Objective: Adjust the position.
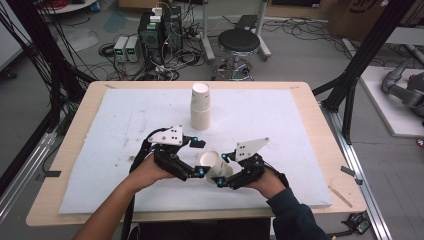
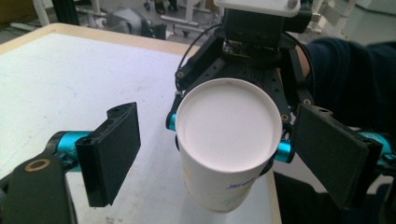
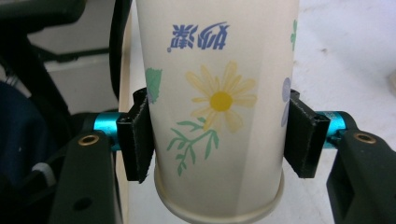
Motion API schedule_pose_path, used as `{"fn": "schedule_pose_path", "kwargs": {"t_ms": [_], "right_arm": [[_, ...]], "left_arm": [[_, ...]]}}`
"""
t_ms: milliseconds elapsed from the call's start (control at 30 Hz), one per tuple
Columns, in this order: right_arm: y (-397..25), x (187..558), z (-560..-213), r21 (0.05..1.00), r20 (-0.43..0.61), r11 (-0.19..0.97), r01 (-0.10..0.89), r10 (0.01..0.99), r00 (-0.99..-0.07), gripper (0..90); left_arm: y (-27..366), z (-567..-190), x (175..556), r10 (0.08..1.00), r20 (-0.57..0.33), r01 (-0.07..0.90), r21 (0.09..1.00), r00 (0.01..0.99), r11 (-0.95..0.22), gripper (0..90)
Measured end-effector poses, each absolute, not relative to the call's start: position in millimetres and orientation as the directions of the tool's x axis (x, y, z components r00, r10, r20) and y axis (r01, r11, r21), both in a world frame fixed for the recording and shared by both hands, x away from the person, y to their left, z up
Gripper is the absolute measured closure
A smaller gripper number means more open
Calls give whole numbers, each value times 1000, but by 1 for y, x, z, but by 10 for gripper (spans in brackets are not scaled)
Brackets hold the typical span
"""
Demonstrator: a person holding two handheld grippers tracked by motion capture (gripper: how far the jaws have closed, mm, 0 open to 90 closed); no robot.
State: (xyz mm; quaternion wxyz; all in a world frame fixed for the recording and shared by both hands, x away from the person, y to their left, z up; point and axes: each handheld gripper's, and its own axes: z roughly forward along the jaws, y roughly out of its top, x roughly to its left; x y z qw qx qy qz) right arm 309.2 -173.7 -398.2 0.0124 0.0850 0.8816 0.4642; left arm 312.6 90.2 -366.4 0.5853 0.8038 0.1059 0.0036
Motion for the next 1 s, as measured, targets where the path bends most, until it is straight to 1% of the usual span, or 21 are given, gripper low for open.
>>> {"fn": "schedule_pose_path", "kwargs": {"t_ms": [33, 133, 167, 400, 533, 733, 1000], "right_arm": [[-172, 310, -397, 808, 50, 574, 133, 158, -986, 364], [-168, 310, -394, 787, 35, 605, 118, 147, -988, 363], [-165, 311, -389, 762, 23, 639, 103, 133, -991, 363], [-157, 313, -376, 698, -5, 713, 68, 99, -995, 364], [-150, 313, -371, 649, -20, 760, 44, 74, -997, 364], [-143, 313, -369, 603, -27, 797, 36, 66, -997, 363], [-140, 310, -373, 561, -20, 828, 29, 49, -999, 363]], "left_arm": [[91, -365, 312, 166, -113, 162, 933, 980, -320, 157], [91, -365, 312, 165, -103, 155, 925, 981, -347, 157], [91, -364, 312, 165, -98, 153, 920, 981, -362, 157], [88, -364, 313, 154, -84, 144, 889, 984, -435, 158], [86, -364, 313, 142, -87, 143, 883, 986, -448, 159], [82, -365, 313, 123, -86, 135, 868, 989, -478, 166], [75, -370, 313, 80, -94, 122, 844, 992, -522, 225]]}}
